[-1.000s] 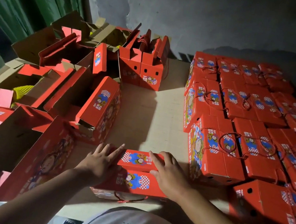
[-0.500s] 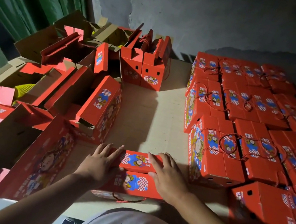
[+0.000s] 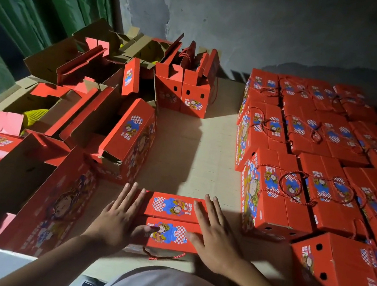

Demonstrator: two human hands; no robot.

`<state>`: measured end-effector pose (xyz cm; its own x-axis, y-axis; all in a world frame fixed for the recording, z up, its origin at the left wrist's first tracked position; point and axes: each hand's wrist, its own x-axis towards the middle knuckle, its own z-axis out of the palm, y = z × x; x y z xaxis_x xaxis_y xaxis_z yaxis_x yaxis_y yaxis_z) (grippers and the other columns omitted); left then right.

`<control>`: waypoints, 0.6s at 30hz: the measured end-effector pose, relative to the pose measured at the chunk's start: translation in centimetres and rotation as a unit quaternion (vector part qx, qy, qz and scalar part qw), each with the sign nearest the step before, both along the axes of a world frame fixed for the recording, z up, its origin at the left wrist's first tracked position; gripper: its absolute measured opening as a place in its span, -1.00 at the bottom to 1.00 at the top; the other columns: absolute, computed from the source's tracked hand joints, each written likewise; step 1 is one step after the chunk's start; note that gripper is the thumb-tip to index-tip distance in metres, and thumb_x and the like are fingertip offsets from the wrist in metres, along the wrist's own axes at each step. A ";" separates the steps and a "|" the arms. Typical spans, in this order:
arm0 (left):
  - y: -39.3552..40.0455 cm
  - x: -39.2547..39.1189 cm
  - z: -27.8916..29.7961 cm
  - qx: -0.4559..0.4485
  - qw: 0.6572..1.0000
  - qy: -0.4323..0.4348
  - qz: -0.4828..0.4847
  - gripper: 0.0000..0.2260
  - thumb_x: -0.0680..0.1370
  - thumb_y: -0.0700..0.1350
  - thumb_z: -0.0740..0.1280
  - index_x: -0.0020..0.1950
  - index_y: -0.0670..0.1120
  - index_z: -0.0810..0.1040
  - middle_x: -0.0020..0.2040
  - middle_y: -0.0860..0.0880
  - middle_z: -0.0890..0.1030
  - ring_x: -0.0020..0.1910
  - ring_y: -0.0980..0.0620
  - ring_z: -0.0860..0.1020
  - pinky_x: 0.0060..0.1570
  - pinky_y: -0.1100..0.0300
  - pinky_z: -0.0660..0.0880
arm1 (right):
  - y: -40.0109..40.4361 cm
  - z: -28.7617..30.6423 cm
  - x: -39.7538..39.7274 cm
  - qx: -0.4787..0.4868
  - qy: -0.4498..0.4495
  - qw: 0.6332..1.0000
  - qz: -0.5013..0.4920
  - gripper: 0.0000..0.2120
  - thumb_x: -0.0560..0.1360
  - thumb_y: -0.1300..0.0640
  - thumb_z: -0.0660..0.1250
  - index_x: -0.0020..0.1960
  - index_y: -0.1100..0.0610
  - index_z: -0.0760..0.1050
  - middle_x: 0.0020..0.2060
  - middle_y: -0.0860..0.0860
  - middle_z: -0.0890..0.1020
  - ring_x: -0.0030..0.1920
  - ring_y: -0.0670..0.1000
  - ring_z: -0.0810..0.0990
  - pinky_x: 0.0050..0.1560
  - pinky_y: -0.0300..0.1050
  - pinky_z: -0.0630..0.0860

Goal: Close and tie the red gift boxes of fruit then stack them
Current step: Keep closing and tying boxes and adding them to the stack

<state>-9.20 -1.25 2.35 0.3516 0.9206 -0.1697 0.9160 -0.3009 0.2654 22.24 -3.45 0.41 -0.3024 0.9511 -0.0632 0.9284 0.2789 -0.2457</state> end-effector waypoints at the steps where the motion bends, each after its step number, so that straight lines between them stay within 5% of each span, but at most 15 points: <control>1: -0.6 -0.3 -0.1 0.005 1.000 -0.008 0.004 -0.15 0.53 0.55 -0.09 0.61 0.14 -0.39 0.60 0.12 -0.42 0.58 0.11 -0.42 0.55 -0.06 0.07 | -0.4 -0.1 0.1 0.002 0.003 1.000 -0.001 -0.18 0.58 -0.45 -0.06 0.68 -0.06 -0.18 0.65 0.00 -0.27 0.63 0.02 -0.32 0.62 0.09 0.06; 11: -2.1 -0.7 -0.7 -0.013 0.997 -0.068 0.035 -0.14 0.53 0.55 -0.02 0.59 0.19 -0.41 0.58 0.22 -0.43 0.58 0.18 -0.38 0.51 -0.13 0.16 | -1.3 0.0 1.2 -0.030 0.020 0.999 0.033 0.25 0.30 -0.69 0.15 0.68 0.02 -0.24 0.63 0.01 -0.34 0.63 0.05 -0.36 0.58 0.06 0.04; 14: -2.4 -0.6 -0.7 -0.020 0.991 -0.117 0.058 -0.16 0.51 0.56 0.01 0.59 0.27 -0.37 0.57 0.22 -0.46 0.61 0.12 -0.28 0.50 -0.11 0.27 | -1.5 0.0 1.2 -0.020 0.002 0.999 0.035 0.28 0.27 -0.54 0.34 0.68 0.04 -0.22 0.64 0.05 -0.31 0.63 0.08 -0.33 0.57 0.04 0.09; 18: -3.6 0.4 -1.3 -0.058 0.965 -0.205 0.150 -0.17 0.52 0.45 0.17 0.60 0.32 -0.28 0.58 0.17 -0.46 0.62 -0.02 0.12 0.37 0.06 0.43 | -2.6 -0.4 0.2 0.000 -0.003 1.000 -0.007 0.19 0.32 -0.30 0.44 0.68 0.01 -0.20 0.64 0.10 -0.29 0.64 0.12 -0.31 0.55 0.07 0.25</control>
